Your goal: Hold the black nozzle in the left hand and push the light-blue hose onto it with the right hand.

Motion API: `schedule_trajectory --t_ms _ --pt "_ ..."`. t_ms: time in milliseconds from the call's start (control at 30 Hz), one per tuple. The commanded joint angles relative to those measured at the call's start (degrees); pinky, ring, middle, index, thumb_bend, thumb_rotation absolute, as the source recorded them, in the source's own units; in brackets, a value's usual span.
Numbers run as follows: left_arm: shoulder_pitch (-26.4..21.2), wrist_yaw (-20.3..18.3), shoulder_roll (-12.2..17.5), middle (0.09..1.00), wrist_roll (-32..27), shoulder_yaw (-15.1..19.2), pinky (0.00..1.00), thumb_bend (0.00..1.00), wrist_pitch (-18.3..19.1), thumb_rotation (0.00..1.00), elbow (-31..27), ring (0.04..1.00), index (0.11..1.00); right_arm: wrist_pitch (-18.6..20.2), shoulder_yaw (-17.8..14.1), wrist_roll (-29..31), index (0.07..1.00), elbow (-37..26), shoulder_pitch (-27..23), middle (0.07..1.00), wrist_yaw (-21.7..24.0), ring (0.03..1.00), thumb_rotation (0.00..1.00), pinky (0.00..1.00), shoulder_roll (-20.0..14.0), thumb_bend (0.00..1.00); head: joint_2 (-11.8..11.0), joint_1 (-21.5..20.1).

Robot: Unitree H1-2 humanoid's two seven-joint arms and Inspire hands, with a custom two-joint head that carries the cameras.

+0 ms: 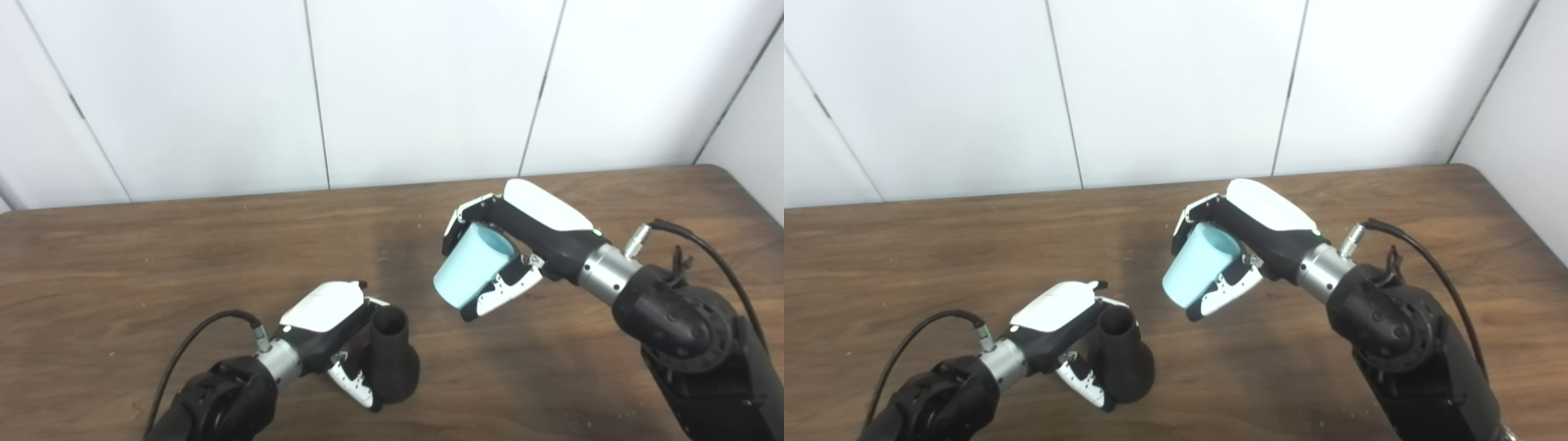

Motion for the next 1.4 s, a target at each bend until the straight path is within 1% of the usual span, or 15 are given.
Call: schedule_trajectory --t_ms 0,100,233,333,467,600,700,867,1067,1367 --pt "2.79 -5.51 -0.45 0.537 -0.31 -3.60 1.00 0.51 1.79 0.00 3.64 0.715 0.458 -0.37 -0.23 0.50 0.503 -1.66 -1.33 0.506 -1.15 0.443 0.00 0.30 0.72 0.50 0.06 0.29" --pt "3.07 -5.32 -0.85 0.540 -0.28 -3.58 1.00 0.51 2.23 0.00 3.58 0.725 0.455 -1.69 0.66 0.17 0.505 -0.91 -1.23 0.508 -1.97 0.442 0.00 0.30 1.52 0.50 0.03 1.26" --pt "3.33 -5.17 -1.33 0.542 -0.03 -3.56 1.00 0.51 2.58 0.00 3.74 0.705 0.453 -2.82 1.37 -0.45 0.505 -0.11 -1.37 0.509 -2.48 0.442 0.00 0.30 1.92 0.50 0.06 2.56" --pt "3.60 -5.07 -1.81 0.549 0.50 -3.44 1.00 0.51 2.88 0.00 3.90 0.695 0.457 -3.52 2.40 -0.43 0.505 0.26 -1.23 0.511 -2.74 0.443 0.00 0.31 2.74 0.50 -0.13 2.77" --pt "3.92 -4.95 -2.18 0.552 0.89 -3.31 1.00 0.51 3.30 0.00 3.69 0.710 0.448 -4.36 3.45 0.40 0.505 0.75 -0.36 0.517 -2.94 0.444 0.00 0.31 3.19 0.50 -0.42 3.41" --pt "3.94 -4.21 -2.74 0.543 1.18 -3.56 1.00 0.51 2.68 0.00 4.62 0.712 0.448 -5.22 5.18 0.29 0.506 1.42 0.59 0.517 -2.79 0.444 0.00 0.31 3.66 0.50 -0.73 3.93" --pt "3.80 -3.79 -2.91 0.540 1.19 -3.77 1.00 0.51 2.10 0.00 5.09 0.706 0.451 -4.86 6.06 0.36 0.507 1.76 0.53 0.516 -2.66 0.446 0.00 0.31 4.05 0.50 -1.03 3.97" --pt "3.66 -3.73 -2.81 0.540 1.13 -4.01 1.00 0.51 1.56 0.00 5.31 0.722 0.452 -4.28 6.80 0.62 0.503 1.72 0.35 0.516 -2.84 0.447 0.00 0.31 4.72 0.50 -1.19 4.01" --pt "3.57 -3.59 -2.80 0.541 1.57 -4.27 1.00 0.51 1.23 0.00 5.82 0.722 0.449 -3.67 6.92 1.31 0.508 1.35 0.29 0.516 -2.72 0.453 0.00 0.31 4.92 0.50 -1.16 3.94" --pt "3.50 -4.02 -2.85 0.540 1.73 -4.67 1.00 0.51 1.54 0.00 5.58 0.727 0.447 -3.62 7.95 -0.22 0.509 1.65 -0.50 0.517 -3.37 0.451 0.00 0.31 6.13 0.50 -1.06 4.00"
